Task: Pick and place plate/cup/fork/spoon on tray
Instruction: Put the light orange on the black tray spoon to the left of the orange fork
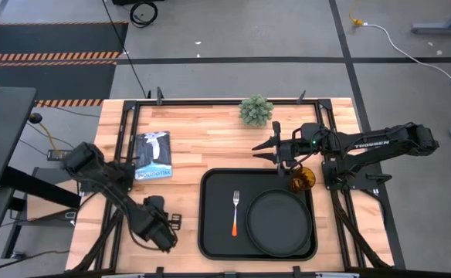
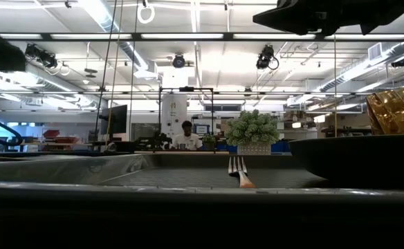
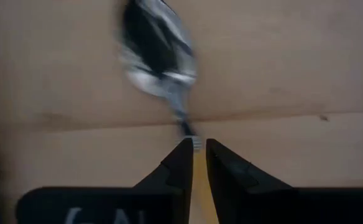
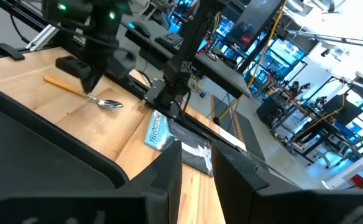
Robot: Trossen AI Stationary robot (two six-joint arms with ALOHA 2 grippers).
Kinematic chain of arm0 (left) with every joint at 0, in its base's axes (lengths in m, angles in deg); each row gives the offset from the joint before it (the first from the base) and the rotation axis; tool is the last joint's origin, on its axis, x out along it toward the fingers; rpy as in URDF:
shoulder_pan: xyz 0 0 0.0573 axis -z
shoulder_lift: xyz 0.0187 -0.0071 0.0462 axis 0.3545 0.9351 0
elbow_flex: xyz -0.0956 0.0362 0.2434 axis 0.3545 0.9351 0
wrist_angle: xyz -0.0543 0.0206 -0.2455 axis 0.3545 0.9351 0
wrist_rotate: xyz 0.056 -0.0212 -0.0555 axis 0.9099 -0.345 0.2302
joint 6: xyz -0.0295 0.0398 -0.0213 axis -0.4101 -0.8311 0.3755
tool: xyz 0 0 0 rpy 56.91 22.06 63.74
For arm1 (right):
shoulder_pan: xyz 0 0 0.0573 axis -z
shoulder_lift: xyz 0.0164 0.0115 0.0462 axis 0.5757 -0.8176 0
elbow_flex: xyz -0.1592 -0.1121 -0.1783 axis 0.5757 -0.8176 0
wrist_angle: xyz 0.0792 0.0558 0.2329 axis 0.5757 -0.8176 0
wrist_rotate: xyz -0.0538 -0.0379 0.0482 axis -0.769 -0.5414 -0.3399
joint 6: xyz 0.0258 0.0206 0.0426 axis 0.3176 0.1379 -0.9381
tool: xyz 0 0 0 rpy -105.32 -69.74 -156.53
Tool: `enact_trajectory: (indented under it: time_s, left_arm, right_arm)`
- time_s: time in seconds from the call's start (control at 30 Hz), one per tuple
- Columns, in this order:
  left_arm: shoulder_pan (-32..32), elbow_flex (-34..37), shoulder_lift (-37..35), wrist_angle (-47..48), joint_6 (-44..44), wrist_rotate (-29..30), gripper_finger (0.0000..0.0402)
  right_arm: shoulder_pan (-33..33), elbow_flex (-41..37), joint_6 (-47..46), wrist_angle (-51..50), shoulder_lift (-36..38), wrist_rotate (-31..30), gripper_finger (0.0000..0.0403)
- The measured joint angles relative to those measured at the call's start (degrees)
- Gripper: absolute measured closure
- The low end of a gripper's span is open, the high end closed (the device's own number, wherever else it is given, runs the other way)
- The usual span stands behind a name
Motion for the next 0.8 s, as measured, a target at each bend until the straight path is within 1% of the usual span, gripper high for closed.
enact_trajectory:
  time_s: [0.07, 0.13, 0.3, 0.47, 0.57, 0.67, 0.8]
  left_arm:
    - [-1.2, 3.9, -1.8, -6.9, 0.2, -0.3, 0.0345]
    - [-2.4, 5.6, -2.4, -8.9, 0.9, -2.3, 0.0337]
    - [-3.8, 5.0, -2.5, -8.2, -0.3, -6.9, 0.0301]
    - [-3.7, 1.3, -2.5, -4.4, -1.4, -5.2, 0.0255]
    - [-3.6, -0.2, -2.5, -0.7, -0.4, -5.8, 0.0232]
    - [-3.1, 0.5, -2.5, 0.0, 0.7, -7.4, 0.0223]
    - [-3.4, 1.9, -1.5, -1.7, 1.0, -8.1, 0.0227]
  right_arm:
    - [0.0, 0.0, 0.0, 0.0, 0.0, 0.0, 0.0309]
    - [0.0, 0.0, -0.1, 0.0, 0.0, 0.0, 0.0309]
    - [0.0, 0.0, -1.2, -0.6, 0.0, 0.0, 0.0309]
    - [0.0, 0.0, -1.4, -0.9, 0.0, 0.0, 0.0309]
    - [0.0, 0.0, -1.5, -0.8, 0.0, 0.0, 0.0309]
    - [0.0, 0.0, -1.6, -1.0, 0.0, 0.4, 0.0309]
    - [0.0, 0.0, -1.6, -1.3, 0.0, 1.3, 0.0309]
